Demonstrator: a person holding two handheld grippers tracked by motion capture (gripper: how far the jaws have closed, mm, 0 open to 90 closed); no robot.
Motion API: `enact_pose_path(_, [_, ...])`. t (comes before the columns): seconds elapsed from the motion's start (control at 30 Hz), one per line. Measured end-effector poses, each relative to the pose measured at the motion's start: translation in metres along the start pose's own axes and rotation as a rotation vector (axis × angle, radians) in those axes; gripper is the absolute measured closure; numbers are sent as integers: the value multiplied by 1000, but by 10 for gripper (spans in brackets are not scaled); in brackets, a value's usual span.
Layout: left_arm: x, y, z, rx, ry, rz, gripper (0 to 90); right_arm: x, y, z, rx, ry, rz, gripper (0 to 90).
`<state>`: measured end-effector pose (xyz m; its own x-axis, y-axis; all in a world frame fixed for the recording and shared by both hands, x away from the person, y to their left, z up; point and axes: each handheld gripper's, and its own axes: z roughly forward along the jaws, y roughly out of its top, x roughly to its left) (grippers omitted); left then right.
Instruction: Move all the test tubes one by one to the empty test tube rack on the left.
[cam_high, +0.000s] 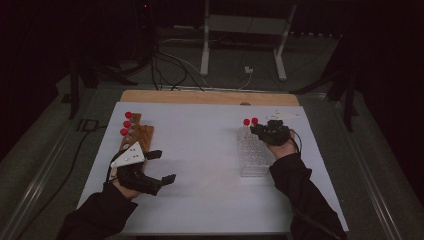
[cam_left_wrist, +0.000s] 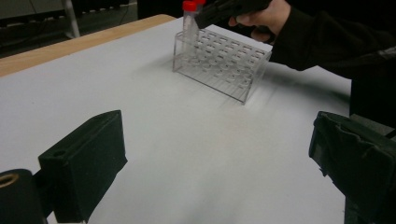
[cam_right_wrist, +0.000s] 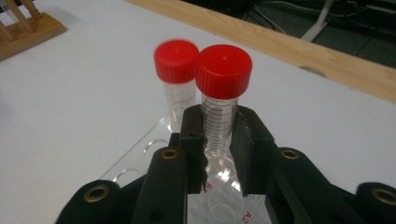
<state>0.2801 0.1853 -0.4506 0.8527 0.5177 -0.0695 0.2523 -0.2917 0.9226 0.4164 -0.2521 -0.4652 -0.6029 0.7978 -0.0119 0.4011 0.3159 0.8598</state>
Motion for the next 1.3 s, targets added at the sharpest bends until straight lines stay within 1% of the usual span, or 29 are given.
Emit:
enact_pose_path(0.3, [0, 1, 0, 1, -7, -2, 45, 3, 14, -17, -29, -11, -25, 752])
enact_pose_path(0.47, [-1, 2, 0, 0, -5, -2, 45, 4, 20, -28, -47, -16, -33, 752])
enact_pose_path(0.57, [-2, 3, 0, 0, -7, 4, 45, 5, 23, -35, -53, -15, -37, 752])
enact_pose_path(0.73, [-4, 5, 1, 2, -9, 14, 45, 10, 28, -45, -75, 5, -47, 752])
enact_pose_path(0.8, [-5, 7, 1, -4, -8, 14, 44, 14, 30, -47, -71, 12, -58, 752])
enact_pose_path(0.83, [-5, 8, 1, 0, -14, 16, 44, 17, 31, -48, -73, 19, -60, 752])
enact_pose_path(0.9, [-7, 9, 1, 2, -11, 21, 44, 21, 32, -49, -74, 28, -71, 752])
enact_pose_path(1.03, [-9, 12, 3, 8, -13, 20, 43, 32, 34, -52, -80, 58, -81, 752])
enact_pose_path(1.07, [-9, 13, 4, 6, -6, 17, 36, 36, 35, -53, -82, 71, -85, 752])
enact_pose_path(1.1, [-9, 13, 4, 6, -16, 16, 35, 39, 35, -54, -84, 80, -93, 752])
enact_pose_path(1.17, [-9, 15, 5, 8, -4, 17, 30, 46, 36, -55, -83, 94, -104, 752])
enact_pose_path(1.2, [-9, 15, 5, 8, -17, 14, 28, 48, 36, -55, -85, 103, -107, 752])
enact_pose_path(1.3, [-11, 17, 6, 1, -14, 30, 26, 58, 36, -56, -78, 130, -115, 752])
